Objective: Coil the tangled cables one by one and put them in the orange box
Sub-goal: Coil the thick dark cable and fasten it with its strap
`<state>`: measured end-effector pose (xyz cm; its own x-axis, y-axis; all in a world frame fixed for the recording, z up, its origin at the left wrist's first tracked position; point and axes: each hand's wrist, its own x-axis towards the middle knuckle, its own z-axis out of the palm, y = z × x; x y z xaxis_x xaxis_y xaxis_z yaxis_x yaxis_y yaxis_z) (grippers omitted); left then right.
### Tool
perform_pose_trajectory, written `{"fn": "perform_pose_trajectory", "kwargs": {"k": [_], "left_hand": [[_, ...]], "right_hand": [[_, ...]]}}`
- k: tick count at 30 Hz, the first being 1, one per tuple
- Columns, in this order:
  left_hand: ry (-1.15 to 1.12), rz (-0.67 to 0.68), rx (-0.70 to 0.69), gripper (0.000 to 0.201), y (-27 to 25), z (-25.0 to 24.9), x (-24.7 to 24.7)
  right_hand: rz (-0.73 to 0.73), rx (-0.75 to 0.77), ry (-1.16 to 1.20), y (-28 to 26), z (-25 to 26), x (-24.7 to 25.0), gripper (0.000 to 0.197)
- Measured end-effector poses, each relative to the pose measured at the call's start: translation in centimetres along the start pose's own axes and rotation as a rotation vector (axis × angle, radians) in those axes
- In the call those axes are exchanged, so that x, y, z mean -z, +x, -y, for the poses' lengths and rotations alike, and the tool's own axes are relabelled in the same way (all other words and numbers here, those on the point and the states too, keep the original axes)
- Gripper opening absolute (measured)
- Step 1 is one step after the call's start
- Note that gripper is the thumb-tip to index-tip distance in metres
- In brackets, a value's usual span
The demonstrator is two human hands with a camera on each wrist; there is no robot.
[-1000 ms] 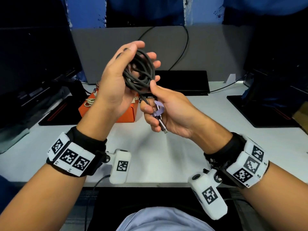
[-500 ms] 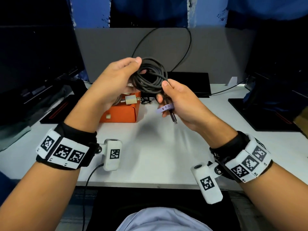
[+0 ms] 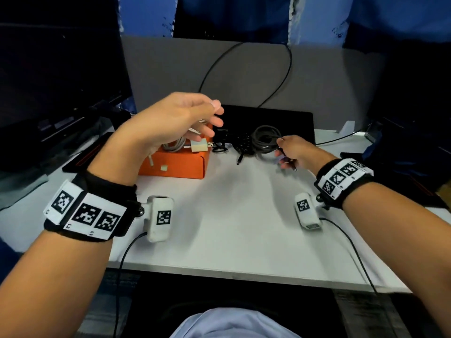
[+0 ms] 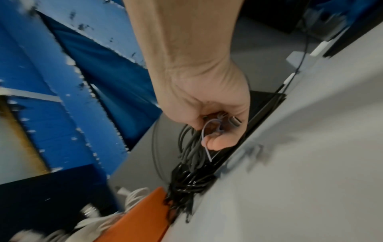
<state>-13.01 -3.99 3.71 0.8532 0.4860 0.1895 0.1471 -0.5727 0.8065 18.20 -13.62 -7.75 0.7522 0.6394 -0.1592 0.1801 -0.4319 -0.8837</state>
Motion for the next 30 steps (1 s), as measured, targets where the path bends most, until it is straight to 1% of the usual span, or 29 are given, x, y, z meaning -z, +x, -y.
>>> {"fn": "perform_pose_trajectory", "kwargs": {"k": [3,7,8,9,11,14,15,18,19,20,22,23,24,26,28,29,30], "left_hand": [[0.022,0.040,-0.012,0.031,-0.2,-0.2,0.0],[0.040,0.072,-0.014,0.032,-0.4,-0.2,-0.1],[0.045,0.077,-0.017,0.032,-0.4,-0.2,-0.1],[0.049,0.082,-0.022,0.032,-0.5,-0.2,-0.1],[0.053,0.092,-0.028,0.032,-0.5,-0.3,-0.2],[0.060,0.111,-0.033,0.033,-0.5,-0.4,-0.4],[0.065,0.119,-0.035,0.033,-0.5,-0.4,-0.4],[0.084,0.134,-0.033,0.032,-0.5,-0.3,-0.3],[0.090,0.137,-0.030,0.032,-0.5,-0.3,-0.3],[0.095,0.140,-0.029,0.032,-0.4,-0.2,-0.2],[0.103,0.141,-0.029,0.031,-0.4,-0.2,-0.1],[0.107,0.142,-0.030,0.031,-0.4,-0.1,0.0],[0.110,0.142,-0.031,0.031,-0.5,-0.1,0.1],[0.113,0.141,-0.031,0.031,-0.4,-0.1,0.3],[0.123,0.138,-0.029,0.031,-0.4,0.0,0.3],[0.131,0.136,-0.028,0.031,-0.4,0.0,0.3],[0.136,0.135,-0.026,0.031,-0.4,0.0,0.3]], "right_hand": [[-0.023,-0.115,0.126,0.8,-0.5,0.6,0.027],[-0.055,-0.113,0.386,1.4,-0.6,0.9,0.031],[-0.069,-0.117,0.432,1.4,-0.6,0.9,0.031],[-0.081,-0.132,0.417,1.3,-0.6,0.8,0.031],[-0.079,-0.183,0.311,1.4,-1.1,0.6,0.032],[-0.038,-0.238,0.122,2.2,-2.0,0.0,0.035],[-0.048,-0.236,0.049,2.2,-1.9,-0.1,0.037],[-0.091,-0.149,-0.291,2.0,-0.8,0.4,0.055],[-0.111,-0.121,-0.362,1.9,-0.3,0.7,0.055],[-0.123,-0.093,-0.379,1.9,0.0,1.2,0.049],[-0.185,-0.063,-0.376,1.9,0.4,2.4,0.029],[-0.216,-0.049,-0.402,1.7,0.4,3.1,0.024],[-0.234,-0.031,-0.448,1.9,0.3,3.6,0.024],[-0.196,-0.017,-0.554,2.2,-0.1,4.4,0.026],[-0.143,-0.049,-0.632,2.5,-0.7,4.7,0.018],[-0.099,-0.050,-0.670,2.6,-1.1,4.7,0.017],[-0.048,-0.042,-0.657,2.8,-1.5,4.5,0.017]]}}
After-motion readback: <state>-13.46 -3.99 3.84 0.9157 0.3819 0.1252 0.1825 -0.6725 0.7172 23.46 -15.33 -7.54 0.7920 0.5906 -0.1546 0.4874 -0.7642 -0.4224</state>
